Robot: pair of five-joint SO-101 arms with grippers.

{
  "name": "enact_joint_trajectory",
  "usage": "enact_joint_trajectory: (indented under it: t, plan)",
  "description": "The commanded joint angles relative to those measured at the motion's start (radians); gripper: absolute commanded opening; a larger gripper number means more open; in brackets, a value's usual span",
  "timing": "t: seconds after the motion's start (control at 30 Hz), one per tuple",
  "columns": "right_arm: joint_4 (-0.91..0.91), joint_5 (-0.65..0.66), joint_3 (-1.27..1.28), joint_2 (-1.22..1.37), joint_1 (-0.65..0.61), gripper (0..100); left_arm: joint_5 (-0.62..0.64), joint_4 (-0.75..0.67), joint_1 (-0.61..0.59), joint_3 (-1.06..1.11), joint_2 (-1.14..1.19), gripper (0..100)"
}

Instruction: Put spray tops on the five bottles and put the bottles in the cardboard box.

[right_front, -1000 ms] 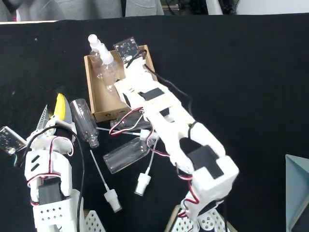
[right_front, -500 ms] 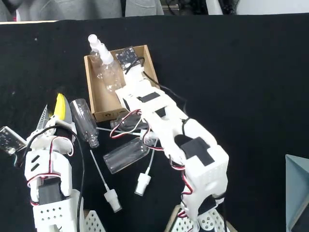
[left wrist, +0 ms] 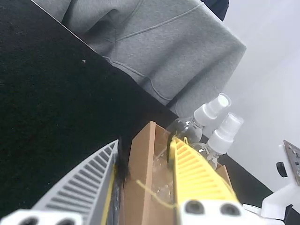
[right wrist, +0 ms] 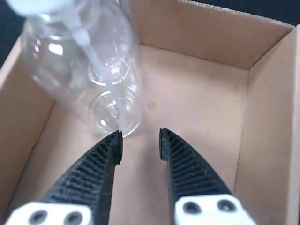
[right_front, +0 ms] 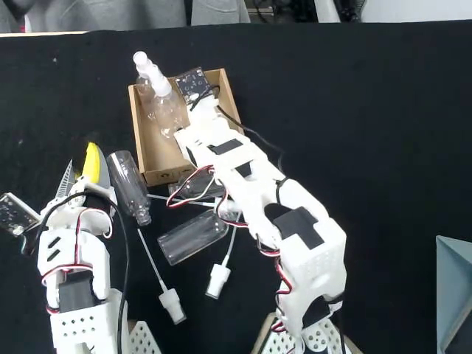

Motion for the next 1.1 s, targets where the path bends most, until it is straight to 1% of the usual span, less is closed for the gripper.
enact_joint_trajectory:
  t: [0.0, 0.13, 0.43, 0.73, 0.83, 0.93, 1.07]
  plan:
    - [-0.017, -0.002, -0.070, -0.016, -0.020, 9.3, 0.008, -0.020, -0.012, -0.048, -0.009, 16]
    - [0.012, -0.002, -0.059, -0.048, -0.005, 9.3, 0.006, -0.020, -0.012, -0.048, -0.009, 16]
    - [0.187, -0.008, -0.059, -0.197, 0.020, 9.3, 0.006, -0.018, -0.012, -0.048, -0.009, 16]
    - [0.367, -0.011, -0.062, -0.351, 0.018, 9.2, 0.006, -0.018, -0.012, -0.047, -0.009, 16]
    - [0.470, -0.011, -0.094, -0.394, 0.015, 8.3, 0.006, -0.018, -0.012, -0.047, -0.009, 16]
    - [0.598, -0.011, -0.171, -0.407, 0.014, 1.0, 0.006, -0.018, -0.012, -0.047, -0.009, 16]
    - [0.753, -0.011, -0.251, -0.412, 0.014, 1.0, 0.006, -0.018, -0.012, -0.047, -0.009, 16]
